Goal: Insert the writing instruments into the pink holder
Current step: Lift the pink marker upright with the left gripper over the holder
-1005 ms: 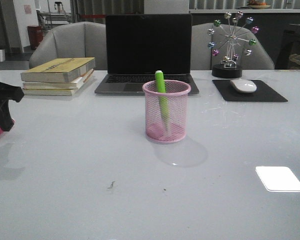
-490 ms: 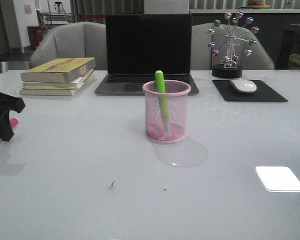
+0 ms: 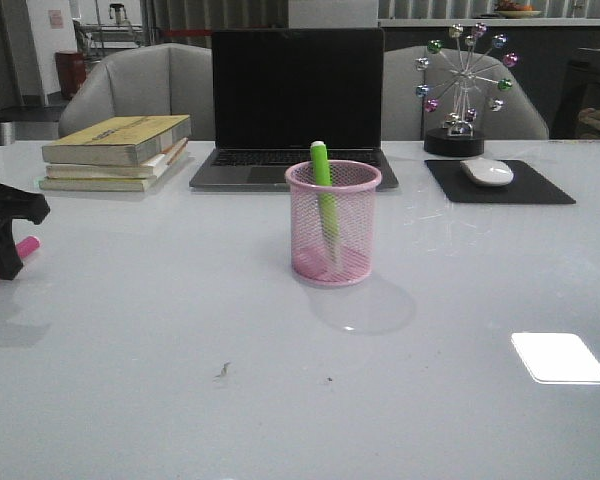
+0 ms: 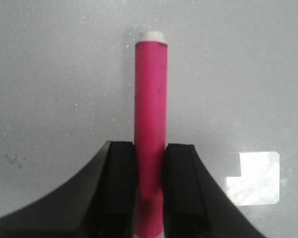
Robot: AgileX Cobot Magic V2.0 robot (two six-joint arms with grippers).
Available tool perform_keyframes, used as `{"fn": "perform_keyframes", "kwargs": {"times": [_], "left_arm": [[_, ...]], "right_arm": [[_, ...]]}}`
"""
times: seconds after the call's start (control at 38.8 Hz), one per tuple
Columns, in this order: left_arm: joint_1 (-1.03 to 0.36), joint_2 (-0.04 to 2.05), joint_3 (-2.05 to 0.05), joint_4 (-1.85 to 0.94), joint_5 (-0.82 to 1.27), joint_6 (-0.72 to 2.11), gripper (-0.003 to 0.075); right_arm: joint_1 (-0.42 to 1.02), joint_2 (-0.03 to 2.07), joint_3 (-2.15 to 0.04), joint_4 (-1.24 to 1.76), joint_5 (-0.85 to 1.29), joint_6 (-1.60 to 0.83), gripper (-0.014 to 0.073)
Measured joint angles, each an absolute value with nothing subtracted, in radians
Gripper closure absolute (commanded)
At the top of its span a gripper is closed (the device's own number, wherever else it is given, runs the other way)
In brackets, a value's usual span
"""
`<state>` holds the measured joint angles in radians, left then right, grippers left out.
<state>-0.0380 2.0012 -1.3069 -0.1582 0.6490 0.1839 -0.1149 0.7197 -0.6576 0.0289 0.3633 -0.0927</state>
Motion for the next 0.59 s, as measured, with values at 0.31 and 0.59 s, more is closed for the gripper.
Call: {"fn": "perform_keyframes", "kwargs": {"times": [0.31, 0.59], "left_arm": [[-0.038, 2.001, -1.311, -0.172, 0.681, 0.202, 0.0624], [-0.038, 1.984, -1.308, -0.353, 0.716, 0.317, 0.0624]], "right_arm": [[-0.115, 0.72, -0.658, 0.029, 0.363, -0.093, 0.0274], [-0.115, 0.72, -0.658, 0.029, 0.363, -0.093, 0.0274]]}}
